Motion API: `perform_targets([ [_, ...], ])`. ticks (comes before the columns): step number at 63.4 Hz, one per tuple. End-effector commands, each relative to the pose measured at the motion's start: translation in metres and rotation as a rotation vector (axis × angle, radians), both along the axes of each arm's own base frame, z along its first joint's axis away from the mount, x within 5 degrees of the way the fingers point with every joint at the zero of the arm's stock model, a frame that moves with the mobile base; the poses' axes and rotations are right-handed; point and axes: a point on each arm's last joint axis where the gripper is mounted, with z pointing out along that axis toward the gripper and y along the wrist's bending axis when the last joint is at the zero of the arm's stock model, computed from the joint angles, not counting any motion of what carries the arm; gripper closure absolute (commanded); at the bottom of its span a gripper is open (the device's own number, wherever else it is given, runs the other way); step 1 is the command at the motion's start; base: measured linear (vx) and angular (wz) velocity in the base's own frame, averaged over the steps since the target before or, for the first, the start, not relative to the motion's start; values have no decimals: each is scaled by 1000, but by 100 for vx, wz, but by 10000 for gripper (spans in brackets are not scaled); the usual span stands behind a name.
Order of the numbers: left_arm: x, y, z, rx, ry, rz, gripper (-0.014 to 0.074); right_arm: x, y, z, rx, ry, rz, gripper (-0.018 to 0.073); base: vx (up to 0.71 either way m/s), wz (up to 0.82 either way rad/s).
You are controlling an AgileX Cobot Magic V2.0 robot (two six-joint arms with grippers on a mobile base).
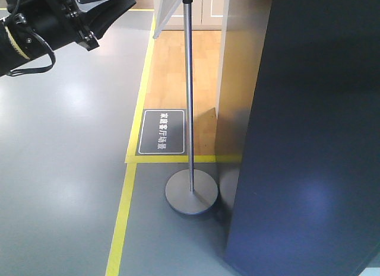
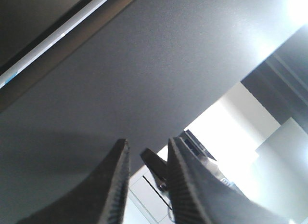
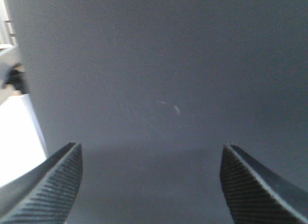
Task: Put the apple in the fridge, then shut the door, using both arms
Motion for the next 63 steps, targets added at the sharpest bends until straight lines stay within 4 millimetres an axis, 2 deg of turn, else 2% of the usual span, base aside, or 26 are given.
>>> perform_targets([
  [1,-18,2,34,-88,-103,-48,395,9,-8,18,-24,-100,-73,0,0,0],
  [39,-6,6,29,-53,-41,79,395,94,-29,0,-29,-34,-137,0,0,0],
  [63,1,9,26,-31,-1,161,395,140,-26,5,-31,17,-45,0,0,0],
])
